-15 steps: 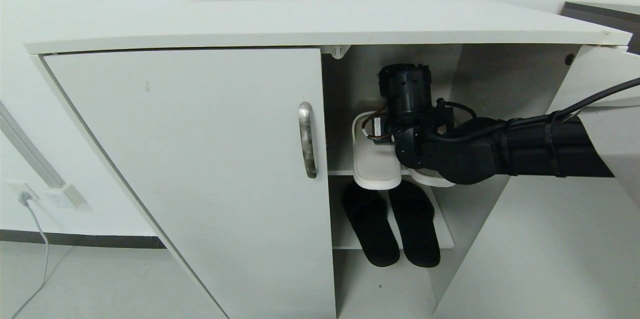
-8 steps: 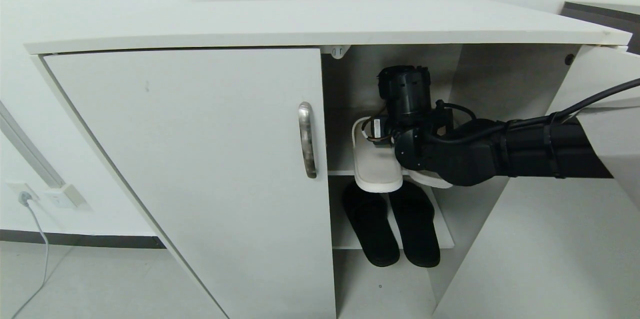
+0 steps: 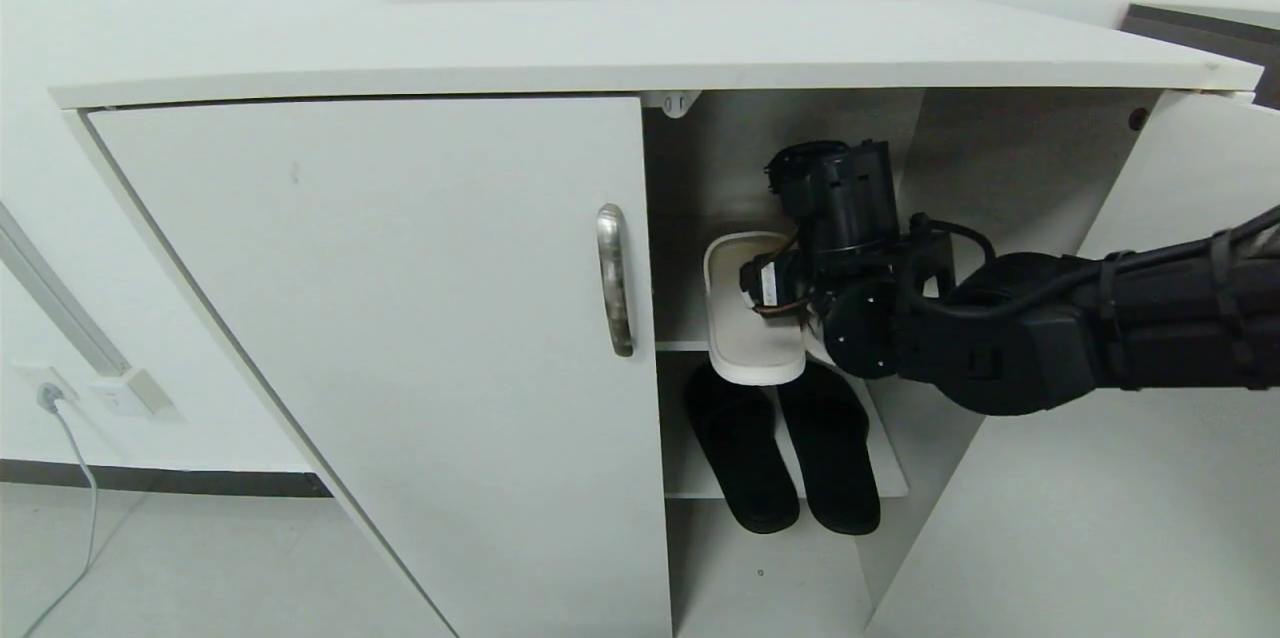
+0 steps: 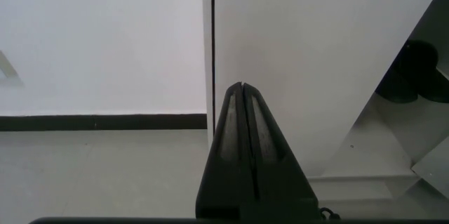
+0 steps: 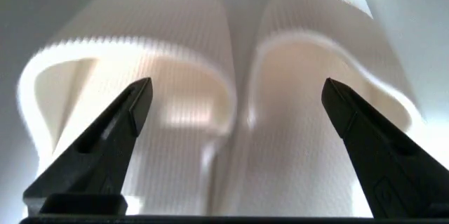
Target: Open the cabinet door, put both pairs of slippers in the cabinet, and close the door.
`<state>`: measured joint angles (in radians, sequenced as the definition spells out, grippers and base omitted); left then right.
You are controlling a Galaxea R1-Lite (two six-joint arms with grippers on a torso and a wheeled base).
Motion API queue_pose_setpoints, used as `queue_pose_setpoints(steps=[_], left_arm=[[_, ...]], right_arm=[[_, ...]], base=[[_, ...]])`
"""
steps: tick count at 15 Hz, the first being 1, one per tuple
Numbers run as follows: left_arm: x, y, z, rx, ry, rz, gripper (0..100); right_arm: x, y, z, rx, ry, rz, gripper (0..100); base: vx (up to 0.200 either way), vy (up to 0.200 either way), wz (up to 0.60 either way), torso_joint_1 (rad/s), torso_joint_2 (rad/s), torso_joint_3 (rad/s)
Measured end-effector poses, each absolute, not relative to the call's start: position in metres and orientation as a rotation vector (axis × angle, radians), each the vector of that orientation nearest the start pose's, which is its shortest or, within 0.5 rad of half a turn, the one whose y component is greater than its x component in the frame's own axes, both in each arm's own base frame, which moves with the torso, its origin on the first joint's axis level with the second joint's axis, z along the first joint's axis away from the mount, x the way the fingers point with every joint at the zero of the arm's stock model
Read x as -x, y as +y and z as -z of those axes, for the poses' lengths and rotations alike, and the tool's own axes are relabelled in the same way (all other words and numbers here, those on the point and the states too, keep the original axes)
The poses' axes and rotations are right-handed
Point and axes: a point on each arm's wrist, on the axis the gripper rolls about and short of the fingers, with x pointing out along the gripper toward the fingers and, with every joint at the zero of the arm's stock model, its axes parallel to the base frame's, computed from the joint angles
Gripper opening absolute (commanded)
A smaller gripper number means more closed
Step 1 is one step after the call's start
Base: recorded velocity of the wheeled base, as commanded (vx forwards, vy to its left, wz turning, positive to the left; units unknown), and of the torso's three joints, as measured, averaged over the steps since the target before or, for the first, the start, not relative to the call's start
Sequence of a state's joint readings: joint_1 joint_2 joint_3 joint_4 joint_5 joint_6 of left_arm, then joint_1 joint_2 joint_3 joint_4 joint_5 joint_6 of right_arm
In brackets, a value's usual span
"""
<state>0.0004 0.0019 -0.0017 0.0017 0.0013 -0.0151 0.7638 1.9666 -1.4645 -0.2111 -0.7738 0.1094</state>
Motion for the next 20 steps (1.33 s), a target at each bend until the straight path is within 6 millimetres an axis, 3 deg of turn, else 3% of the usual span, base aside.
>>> queue_pose_setpoints(steps=[6,7,11,20], left_arm=[[0.023,0.0,-0.076,0.015,0.002,-0.003,0],[0.023,0.0,-0.076,0.015,0.002,-0.003,0],[0.023,0.0,-0.076,0.015,0.002,-0.003,0],[0.023,0.0,-0.076,0.017,0.002,-0.004,0]], right_arm=[[-0.221,0.259,-0.24,0.051,0.22,-0.122,100],[-0.211,0.257,-0.238,0.049,0.224,-0.143,0],[-0.187,0.25,-0.235,0.024,0.2,-0.205,0],[-0.18,0.247,-0.229,0.043,0.213,-0.216,0]], base=[[0.0,0.0,0.0,0.0,0.0,0.0],[0.0,0.0,0.0,0.0,0.0,0.0],[0.0,0.0,0.0,0.0,0.0,0.0],[0.0,0.0,0.0,0.0,0.0,0.0]])
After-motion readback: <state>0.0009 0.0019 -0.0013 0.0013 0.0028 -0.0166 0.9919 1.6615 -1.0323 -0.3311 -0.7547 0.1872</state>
